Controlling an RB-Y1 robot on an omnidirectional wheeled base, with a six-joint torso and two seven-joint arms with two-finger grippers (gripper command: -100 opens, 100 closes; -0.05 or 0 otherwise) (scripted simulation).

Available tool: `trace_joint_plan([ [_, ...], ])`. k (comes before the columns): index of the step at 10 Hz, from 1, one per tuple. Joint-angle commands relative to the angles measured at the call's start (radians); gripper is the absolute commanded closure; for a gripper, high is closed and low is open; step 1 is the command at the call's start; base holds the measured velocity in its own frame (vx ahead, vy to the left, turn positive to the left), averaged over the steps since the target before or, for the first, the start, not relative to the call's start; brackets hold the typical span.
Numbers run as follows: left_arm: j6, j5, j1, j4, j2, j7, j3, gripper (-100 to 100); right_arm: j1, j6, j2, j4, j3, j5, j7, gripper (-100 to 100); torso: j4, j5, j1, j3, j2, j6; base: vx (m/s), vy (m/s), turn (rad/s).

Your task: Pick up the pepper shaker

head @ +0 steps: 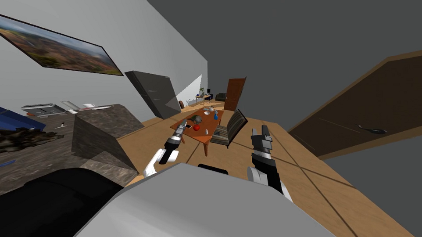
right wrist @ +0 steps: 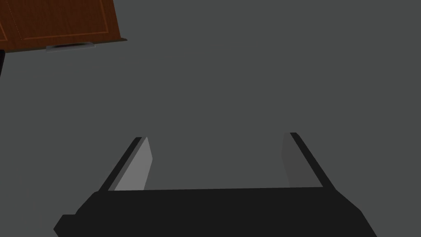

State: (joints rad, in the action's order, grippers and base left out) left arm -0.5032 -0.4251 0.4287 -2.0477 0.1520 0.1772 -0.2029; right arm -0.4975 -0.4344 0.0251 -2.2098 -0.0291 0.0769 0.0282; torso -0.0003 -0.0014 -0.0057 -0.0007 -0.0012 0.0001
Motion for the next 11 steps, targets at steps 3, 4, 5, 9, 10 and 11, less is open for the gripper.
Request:
trace_joint_plan([
  [3,0.004,-0.062,-0.026,0.079,0.015,0.015,-0.016,-100,0.000,0.000,0.000,0.000,0.000,0.000,0.000,0,0.000,0.000,0.000,0.000,0.000,0.000,0.012,-0.077,0.021],
  [4,0.008,-0.105,-0.041,0.106,0.023,0.024,-0.022,-100,0.000,0.000,0.000,0.000,0.000,0.000,0.000,0,0.000,0.000,0.001,0.000,0.000,0.000,0.009,-0.085,0.022],
  [5,0.008,-0.105,-0.041,0.128,0.023,0.024,-0.022,-100,0.000,0.000,0.000,0.000,0.000,0.000,0.000,0,0.000,0.000,0.001,0.000,0.000,0.000,0.020,-0.076,0.016],
  [9,0.018,-0.191,-0.071,0.231,0.044,0.044,-0.030,-100,0.000,0.000,0.000,0.000,0.000,0.000,0.000,0,0.000,0.000,-0.001,-0.001,-0.001,0.000,0.022,-0.088,0.013],
  [10,0.024,-0.235,-0.087,0.259,0.056,0.055,-0.032,-100,0.000,0.000,0.000,0.000,0.000,0.000,0.000,0,0.000,0.000,0.000,0.000,-0.001,0.000,0.028,-0.080,0.004],
  [11,0.024,-0.235,-0.087,0.285,0.056,0.055,-0.032,-100,0.000,0.000,0.000,0.000,0.000,0.000,0.000,0,0.000,0.000,0.001,-0.001,-0.001,0.000,0.028,-0.076,0.005],
])
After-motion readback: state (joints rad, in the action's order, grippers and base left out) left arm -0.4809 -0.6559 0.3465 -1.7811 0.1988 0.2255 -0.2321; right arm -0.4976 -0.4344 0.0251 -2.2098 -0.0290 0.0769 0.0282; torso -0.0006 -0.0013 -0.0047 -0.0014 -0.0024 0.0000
